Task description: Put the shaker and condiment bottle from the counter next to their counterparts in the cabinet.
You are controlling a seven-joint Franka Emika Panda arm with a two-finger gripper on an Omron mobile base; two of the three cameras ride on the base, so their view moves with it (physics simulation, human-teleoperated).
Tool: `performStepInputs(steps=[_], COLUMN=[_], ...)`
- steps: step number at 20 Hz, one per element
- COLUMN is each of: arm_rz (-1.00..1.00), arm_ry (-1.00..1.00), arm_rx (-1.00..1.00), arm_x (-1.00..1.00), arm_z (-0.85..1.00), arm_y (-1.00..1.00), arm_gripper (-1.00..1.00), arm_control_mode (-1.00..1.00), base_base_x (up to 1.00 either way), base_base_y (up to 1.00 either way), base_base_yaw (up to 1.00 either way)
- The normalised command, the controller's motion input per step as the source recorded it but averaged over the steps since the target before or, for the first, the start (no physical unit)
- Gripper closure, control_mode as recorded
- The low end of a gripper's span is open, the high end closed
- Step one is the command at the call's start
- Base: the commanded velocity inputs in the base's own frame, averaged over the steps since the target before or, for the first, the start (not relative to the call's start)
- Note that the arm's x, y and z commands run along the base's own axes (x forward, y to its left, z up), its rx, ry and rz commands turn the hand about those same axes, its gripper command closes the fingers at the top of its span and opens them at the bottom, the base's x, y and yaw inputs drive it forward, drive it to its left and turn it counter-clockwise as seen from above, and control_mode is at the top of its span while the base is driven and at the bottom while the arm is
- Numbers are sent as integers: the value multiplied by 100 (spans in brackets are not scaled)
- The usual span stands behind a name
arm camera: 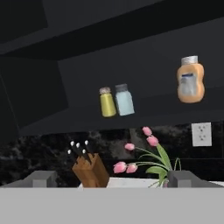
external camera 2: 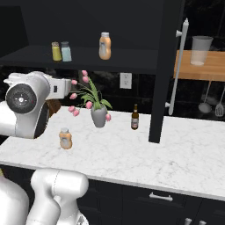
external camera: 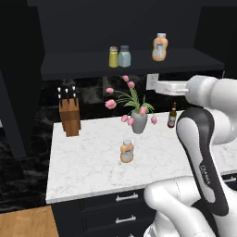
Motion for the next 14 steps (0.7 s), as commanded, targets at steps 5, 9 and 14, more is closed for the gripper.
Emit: performStepInputs(steps=[5,9,14], arm_rz=[0,4,5], arm_ry=[13,14,7], arm_rx=[2,0,2], arm_x=[-46,-31,-28], arm_z=[-25,-60,-64], arm_y=[0,0,-1], arm_gripper=[-100,-100,-100], arm_control_mode=[-100,-100,-100], base_base_x=[0,0,0], base_base_y=[0,0,0], base_base_yaw=[0,0,0])
